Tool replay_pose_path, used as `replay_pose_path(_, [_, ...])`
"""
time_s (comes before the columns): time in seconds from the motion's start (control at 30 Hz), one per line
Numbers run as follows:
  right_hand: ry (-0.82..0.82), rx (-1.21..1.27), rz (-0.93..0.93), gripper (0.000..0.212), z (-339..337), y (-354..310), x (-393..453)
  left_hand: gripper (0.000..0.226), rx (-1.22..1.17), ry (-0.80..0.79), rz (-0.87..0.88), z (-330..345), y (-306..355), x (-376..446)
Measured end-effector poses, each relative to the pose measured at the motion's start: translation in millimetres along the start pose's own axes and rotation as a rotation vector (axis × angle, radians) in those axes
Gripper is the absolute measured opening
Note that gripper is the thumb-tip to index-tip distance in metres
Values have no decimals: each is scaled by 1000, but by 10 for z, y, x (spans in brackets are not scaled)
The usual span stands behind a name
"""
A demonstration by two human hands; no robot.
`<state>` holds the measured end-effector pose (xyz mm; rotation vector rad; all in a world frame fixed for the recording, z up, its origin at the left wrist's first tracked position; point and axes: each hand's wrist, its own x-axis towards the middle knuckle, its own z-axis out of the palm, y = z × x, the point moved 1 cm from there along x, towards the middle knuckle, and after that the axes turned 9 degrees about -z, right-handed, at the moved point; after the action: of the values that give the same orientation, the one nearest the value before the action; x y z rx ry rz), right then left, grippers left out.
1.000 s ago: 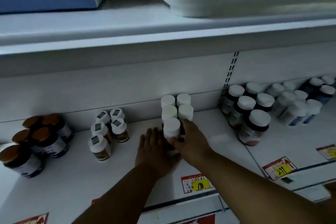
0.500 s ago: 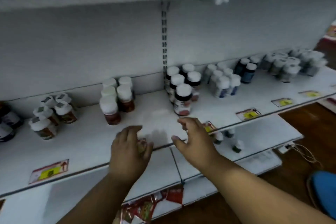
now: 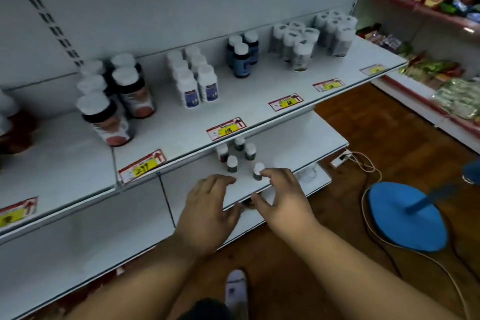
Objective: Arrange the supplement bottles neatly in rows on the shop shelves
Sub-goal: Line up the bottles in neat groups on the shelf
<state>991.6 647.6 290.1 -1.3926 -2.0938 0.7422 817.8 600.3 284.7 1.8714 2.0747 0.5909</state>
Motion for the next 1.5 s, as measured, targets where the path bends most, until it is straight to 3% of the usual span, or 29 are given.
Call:
replay_pose_path(0.17, [6, 70, 127, 47, 267, 849, 438, 51, 45, -138, -9, 821, -100, 763])
replay_pose_path(0.4, [-33, 205, 318, 49, 1013, 2165, 965, 57, 96, -258, -147, 2047, -389, 1564])
replay_pose_path(0.63, [-55, 396, 344, 76, 1991, 3063, 1686, 60, 85, -209, -311, 3188, -832, 1843])
replay_pose_path(0.7, [-87, 463, 315, 63, 2182, 3246, 1818, 61, 71, -168, -337, 3354, -908, 1855])
replay_pose_path(0.77, [-81, 358, 254, 46, 2287, 3383, 1881, 62, 37, -132, -364, 3391, -954, 1844])
replay_pose_path(0.83, [-84, 378, 253, 45, 2241, 3398, 1861, 67, 17, -142, -366, 3312, -966, 1785])
replay_pose_path(0.9, [-105, 571, 353, 43, 2037, 3267, 1744, 81, -44, -214, -391, 3103, -908, 1649])
replay_pose_path(1.0, [-185, 1061, 596, 36, 1446, 2862, 1431, 99, -218, -274, -455, 2529, -597, 1307])
replay_pose_path(1.1, [-360, 1297, 632, 28, 693, 2167, 1063, 91, -391, -239, -557, 1815, -176, 790])
replay_pose_path(1.3, [-573, 1350, 479, 29, -338, 607, 556, 74, -544, -64, -616, 548, 474, -250])
replay_pose_path(1.5, [-750, 1387, 353, 19, -414, -739, 259, 90, -573, 162, -497, -545, 497, -834])
